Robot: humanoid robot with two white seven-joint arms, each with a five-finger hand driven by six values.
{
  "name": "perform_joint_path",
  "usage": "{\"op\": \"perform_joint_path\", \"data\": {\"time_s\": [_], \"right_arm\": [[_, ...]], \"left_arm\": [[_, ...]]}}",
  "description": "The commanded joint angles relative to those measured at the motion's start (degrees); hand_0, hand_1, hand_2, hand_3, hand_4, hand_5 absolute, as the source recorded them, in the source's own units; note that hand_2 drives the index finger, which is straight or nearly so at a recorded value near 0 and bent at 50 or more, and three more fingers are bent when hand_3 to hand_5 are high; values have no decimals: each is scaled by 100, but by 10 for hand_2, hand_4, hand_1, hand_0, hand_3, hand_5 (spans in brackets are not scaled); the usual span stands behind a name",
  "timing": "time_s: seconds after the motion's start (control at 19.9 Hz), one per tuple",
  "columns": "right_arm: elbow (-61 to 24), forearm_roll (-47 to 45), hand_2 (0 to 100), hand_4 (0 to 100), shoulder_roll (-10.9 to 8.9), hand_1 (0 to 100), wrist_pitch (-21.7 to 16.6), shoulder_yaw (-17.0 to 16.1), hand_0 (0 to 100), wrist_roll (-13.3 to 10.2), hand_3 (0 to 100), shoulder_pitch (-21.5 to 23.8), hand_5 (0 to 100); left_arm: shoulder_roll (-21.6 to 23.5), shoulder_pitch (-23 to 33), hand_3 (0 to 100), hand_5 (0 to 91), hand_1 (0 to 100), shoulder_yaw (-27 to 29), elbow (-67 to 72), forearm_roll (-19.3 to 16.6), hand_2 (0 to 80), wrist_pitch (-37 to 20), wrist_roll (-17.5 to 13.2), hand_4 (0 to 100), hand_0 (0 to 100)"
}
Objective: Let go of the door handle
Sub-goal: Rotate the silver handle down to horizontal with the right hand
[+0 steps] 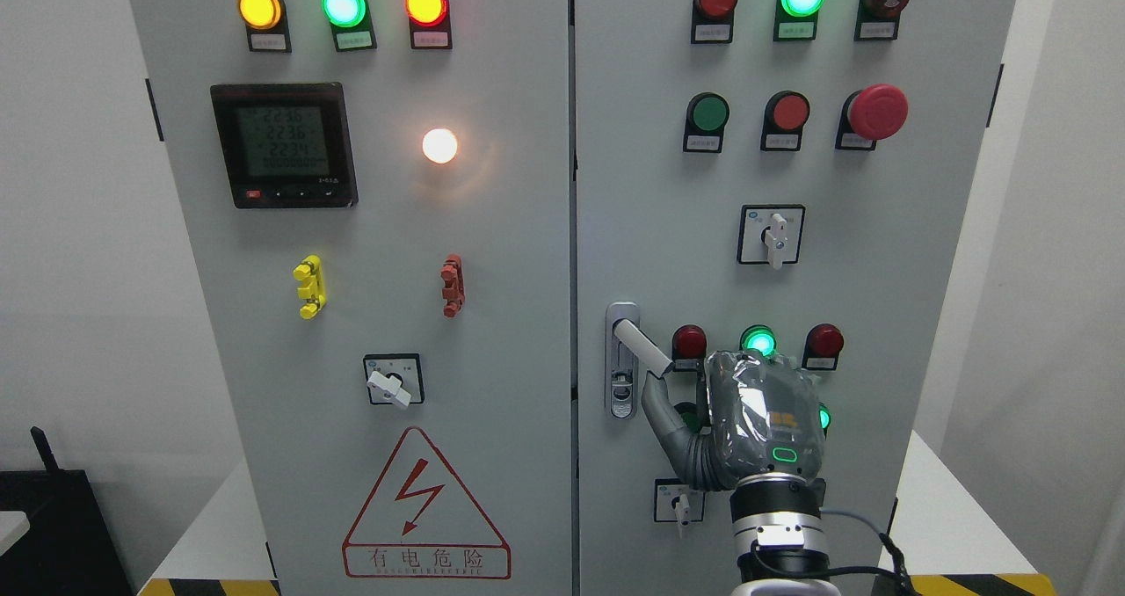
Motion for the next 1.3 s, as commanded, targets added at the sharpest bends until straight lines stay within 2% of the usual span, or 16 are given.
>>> {"op": "perform_joint_path", "data": {"time_s": [0.0, 1.25], "right_arm": [[-11, -1, 1000, 938, -16, 148, -9, -49, 496, -22, 1000, -25, 975], [-3, -1, 1000, 922, -25, 151, -18, -129, 498, -4, 1000, -139, 978]], "left_arm": [[-1, -149, 0, 0, 389, 97, 0, 0, 0, 5, 1, 0, 120], [-1, -149, 0, 0, 389, 97, 0, 0, 0, 5, 1, 0, 120]]}}
